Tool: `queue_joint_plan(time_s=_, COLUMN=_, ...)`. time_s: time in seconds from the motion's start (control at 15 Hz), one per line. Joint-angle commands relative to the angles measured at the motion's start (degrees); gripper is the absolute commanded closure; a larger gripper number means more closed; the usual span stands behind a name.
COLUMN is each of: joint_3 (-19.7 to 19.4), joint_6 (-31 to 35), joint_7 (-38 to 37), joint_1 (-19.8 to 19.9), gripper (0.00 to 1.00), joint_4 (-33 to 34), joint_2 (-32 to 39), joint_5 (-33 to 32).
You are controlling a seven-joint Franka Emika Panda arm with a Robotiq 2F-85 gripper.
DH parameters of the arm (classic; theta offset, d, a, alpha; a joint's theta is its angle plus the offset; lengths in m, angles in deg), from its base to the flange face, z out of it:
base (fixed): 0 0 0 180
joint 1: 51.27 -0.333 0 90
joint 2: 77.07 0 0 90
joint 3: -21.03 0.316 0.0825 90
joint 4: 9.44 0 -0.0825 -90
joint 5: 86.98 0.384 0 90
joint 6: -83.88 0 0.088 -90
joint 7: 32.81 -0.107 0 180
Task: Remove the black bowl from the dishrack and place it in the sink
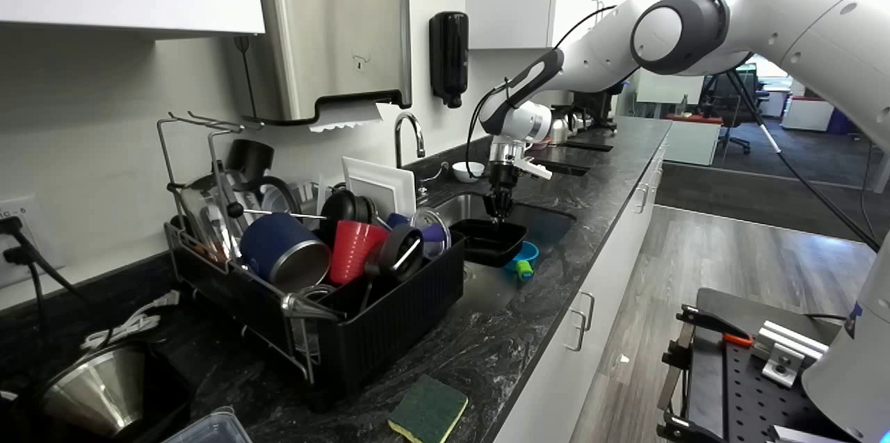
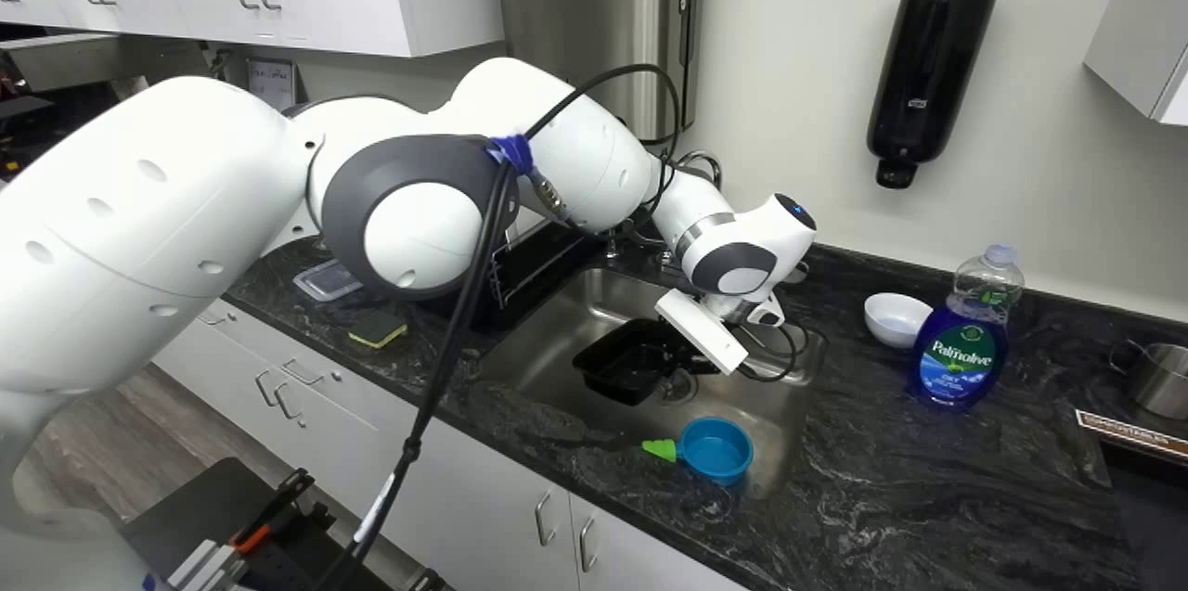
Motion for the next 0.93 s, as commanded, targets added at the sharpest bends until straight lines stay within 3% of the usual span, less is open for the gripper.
queue_joint_plan(time_s=0.0, joint_3=2.0, joint_6=0.3, joint_7=0.8, joint_1=0.9, gripper=0.98, joint_4=3.4, joint_2=3.4, joint_5=2.2)
queue_joint_plan(time_s=0.87, joint_3=5.3, joint_6=6.1, joint_7=1.2, joint_1=-1.3, gripper=0.98, joint_4=8.9, joint_2=11.3, joint_5=1.6)
